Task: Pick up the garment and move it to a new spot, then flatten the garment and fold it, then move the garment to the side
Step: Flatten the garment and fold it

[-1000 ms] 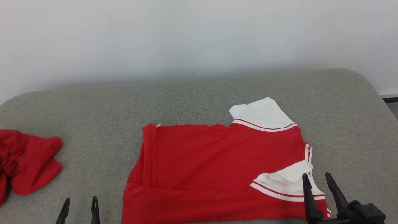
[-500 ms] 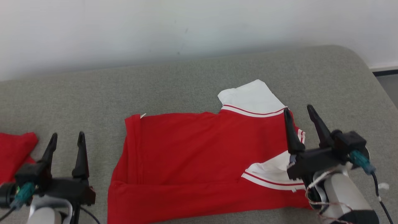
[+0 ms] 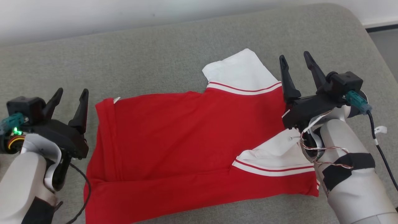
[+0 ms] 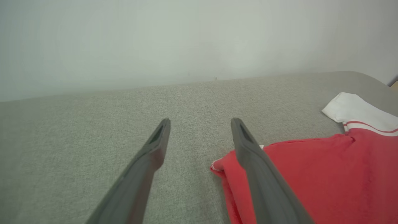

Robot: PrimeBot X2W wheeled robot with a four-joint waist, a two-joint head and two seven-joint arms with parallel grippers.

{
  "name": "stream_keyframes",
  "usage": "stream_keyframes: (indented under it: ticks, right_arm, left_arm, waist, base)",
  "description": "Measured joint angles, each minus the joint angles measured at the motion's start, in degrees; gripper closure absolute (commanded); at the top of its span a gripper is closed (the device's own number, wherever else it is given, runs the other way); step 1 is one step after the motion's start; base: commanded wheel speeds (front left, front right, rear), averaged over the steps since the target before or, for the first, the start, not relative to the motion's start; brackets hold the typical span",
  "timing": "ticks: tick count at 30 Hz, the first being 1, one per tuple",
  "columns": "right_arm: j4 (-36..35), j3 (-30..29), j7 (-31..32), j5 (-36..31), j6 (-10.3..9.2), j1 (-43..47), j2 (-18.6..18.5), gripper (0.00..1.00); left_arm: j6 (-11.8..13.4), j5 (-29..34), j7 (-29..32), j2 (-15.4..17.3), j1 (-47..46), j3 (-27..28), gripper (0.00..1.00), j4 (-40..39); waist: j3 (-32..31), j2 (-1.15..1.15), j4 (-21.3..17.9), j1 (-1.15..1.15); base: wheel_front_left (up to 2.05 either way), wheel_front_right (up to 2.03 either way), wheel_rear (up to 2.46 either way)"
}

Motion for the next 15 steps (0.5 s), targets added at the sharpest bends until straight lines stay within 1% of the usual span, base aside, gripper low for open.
stream_keyframes:
  ticks: [3,4,8,9,12,13,15]
  right_arm:
    - [2.6,0.6,0.0,0.0,0.00,-2.0,0.0,0.00]
    - [2.6,0.6,0.0,0.0,0.00,-2.0,0.0,0.00]
    - [5.3,1.2,0.0,0.0,0.00,-4.0,0.0,0.00]
    - [6.0,1.3,0.0,0.1,0.00,-4.8,0.1,0.00]
    - [6.7,1.7,0.0,0.2,0.00,-5.4,0.3,0.00]
    - [6.7,1.7,0.0,0.2,0.00,-5.4,0.3,0.00]
    - [7.2,2.0,0.0,0.2,0.00,-5.7,0.7,0.00]
  left_arm:
    - [0.0,-3.8,2.1,0.5,-1.3,-2.5,0.00,0.6]
    - [0.0,-3.8,2.1,0.5,-1.3,-2.5,0.00,0.6]
    - [0.0,-6.2,4.0,1.2,-2.3,-6.3,0.00,1.2]
    - [0.0,-6.4,4.5,1.4,-3.1,-8.4,0.00,1.1]
    - [0.0,-6.7,5.1,1.8,-4.5,-11.1,0.00,1.1]
    - [0.0,-6.7,5.1,1.8,-4.5,-11.1,0.00,1.1]
    - [0.0,-6.7,6.3,2.4,-5.9,-13.8,0.00,2.1]
  waist:
    - [1.1,0.00,-0.5,0.00]
    - [1.1,0.00,-0.5,0.00]
    - [2.2,0.00,-0.8,0.00]
    - [2.5,0.00,-0.8,-0.01]
    - [2.8,0.00,-0.6,-0.02]
    - [2.8,0.00,-0.6,-0.02]
    - [2.9,0.00,-0.5,-0.01]
  base:
    - [0.00,0.00,0.00]
    - [0.00,0.00,0.00]
    - [0.00,0.00,0.00]
    - [0.00,0.00,0.00]
    - [0.00,0.00,0.00]
    - [0.00,0.00,0.00]
    - [0.00,0.00,0.00]
